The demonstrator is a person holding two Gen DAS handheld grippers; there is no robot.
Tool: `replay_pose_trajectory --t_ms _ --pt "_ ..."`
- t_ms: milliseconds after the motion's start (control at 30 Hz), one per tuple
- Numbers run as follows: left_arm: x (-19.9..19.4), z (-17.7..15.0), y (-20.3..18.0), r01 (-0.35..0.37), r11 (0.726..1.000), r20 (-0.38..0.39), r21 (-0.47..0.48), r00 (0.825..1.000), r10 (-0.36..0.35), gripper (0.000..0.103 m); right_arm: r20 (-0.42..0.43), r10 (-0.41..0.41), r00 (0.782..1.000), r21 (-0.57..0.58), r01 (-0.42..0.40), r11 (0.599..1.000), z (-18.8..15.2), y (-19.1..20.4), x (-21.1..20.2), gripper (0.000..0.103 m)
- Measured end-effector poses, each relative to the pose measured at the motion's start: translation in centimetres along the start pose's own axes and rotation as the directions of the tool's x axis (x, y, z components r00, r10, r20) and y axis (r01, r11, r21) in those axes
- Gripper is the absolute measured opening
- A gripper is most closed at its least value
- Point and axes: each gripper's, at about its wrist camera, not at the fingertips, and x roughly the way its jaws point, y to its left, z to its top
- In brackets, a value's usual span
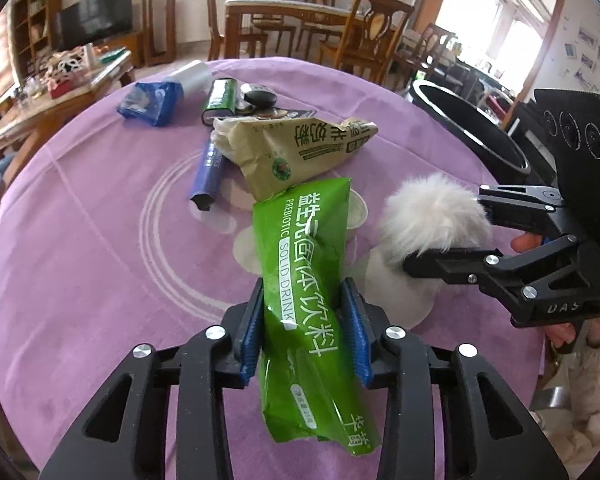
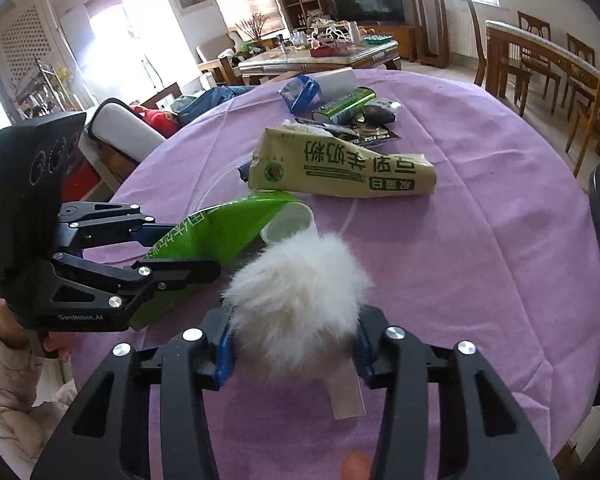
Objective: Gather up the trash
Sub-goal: 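Carry the pom-pom and green drink bag over the black bin and release both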
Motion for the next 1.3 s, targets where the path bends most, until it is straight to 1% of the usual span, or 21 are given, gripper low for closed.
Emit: replay_pose_trajectory --t_ms 67,167,267,333,400,500,600,633,700,800,833,933,1000,1033,1100,1133,1200,1300 --pt "-1.0 -0.2 0.0 0.022 1.000 0.045 0.001 0.999 -0.022 0.035 0.010 -0.004 1.000 -0.004 0.004 1.000 0.0 0.1 -0.3 0.043" --pt "-2.5 0.1 -0.2 0.031 1.000 0.102 0.002 0.994 -0.031 0.035 0.040 -0.008 0.999 0.000 0.008 1.000 0.3 -0.3 -1.2 0.042" --pt "-3.6 1.0 -0.6 0.038 0.999 0.143 0.007 0.989 -0.039 0.035 0.085 -0.023 0.996 0.017 0.022 1.000 0.8 -1.1 -2.7 0.042" --pt "-4.0 1.7 -1.2 0.045 0.999 0.154 0.017 0.987 -0.047 0.035 0.109 -0.024 0.994 0.026 0.021 0.999 1.1 -1.6 -3.7 0.042" --pt "-4.6 2.3 -2.2 0.064 0.997 0.182 0.032 0.981 -0.069 0.035 0.144 -0.040 0.989 0.034 0.035 0.999 1.4 -2.1 -5.0 0.042" --pt "-5.0 3.5 -3.5 0.084 0.995 0.214 0.051 0.972 -0.093 0.035 0.222 -0.080 0.972 0.068 0.067 0.995 1.8 -3.7 -7.9 0.042" --pt "-5.0 5.5 -5.4 0.108 0.991 0.249 0.075 0.961 -0.124 0.035 0.316 -0.162 0.935 0.134 0.125 0.983 2.2 -5.6 -11.3 0.042" --pt "-4.9 6.3 -6.0 0.116 0.989 0.257 0.087 0.957 -0.135 0.035 0.352 -0.194 0.916 0.164 0.144 0.976 2.2 -6.5 -12.7 0.042" --pt "-4.5 7.8 -7.6 0.129 0.985 0.276 0.117 0.948 -0.158 0.035 0.419 -0.262 0.869 0.239 0.173 0.955 2.1 -8.5 -15.4 0.042" --pt "-3.2 10.4 -10.7 0.160 0.972 0.285 0.172 0.936 -0.205 0.035 0.487 -0.344 0.803 0.337 0.190 0.922 1.5 -11.1 -18.5 0.042" --pt "-2.7 11.2 -11.3 0.168 0.968 0.283 0.185 0.934 -0.216 0.035 0.506 -0.381 0.774 0.376 0.200 0.905 1.1 -12.2 -19.7 0.042" --pt "-0.7 13.8 -14.0 0.209 0.951 0.281 0.227 0.921 -0.269 0.035 0.526 -0.479 0.703 0.476 0.223 0.850 -0.6 -15.3 -22.3 0.043" --pt "1.0 15.3 -15.9 0.241 0.940 0.268 0.243 0.914 -0.303 0.035 0.515 -0.526 0.677 0.525 0.236 0.818 -1.4 -17.2 -23.1 0.043" --pt "2.0 16.2 -16.9 0.256 0.933 0.261 0.251 0.911 -0.320 0.035 0.504 -0.548 0.668 0.551 0.240 0.799 -1.7 -18.3 -23.6 0.043" --pt "3.8 17.5 -18.4 0.272 0.926 0.257 0.261 0.906 -0.338 0.035 0.499 -0.579 0.645 0.589 0.239 0.772 -2.3 -20.2 -24.3 0.042" --pt "4.7 18.0 -18.9 0.275 0.925 0.254 0.263 0.905 -0.341 0.035 0.496 -0.590 0.637 0.601 0.239 0.763 -2.6 -20.7 -24.5 0.043" --pt "6.9 19.3 -20.2 0.280 0.923 0.239 0.264 0.908 -0.344 0.035 0.489 -0.605 0.628 0.626 0.231 0.745 -2.9 -22.2 -24.7 0.042" --pt "10.0 21.0 -21.5 0.282 0.923 0.218 0.261 0.914 -0.341 0.035 0.473 -0.613 0.633 0.643 0.227 0.731 -3.1 -23.6 -24.2 0.043"
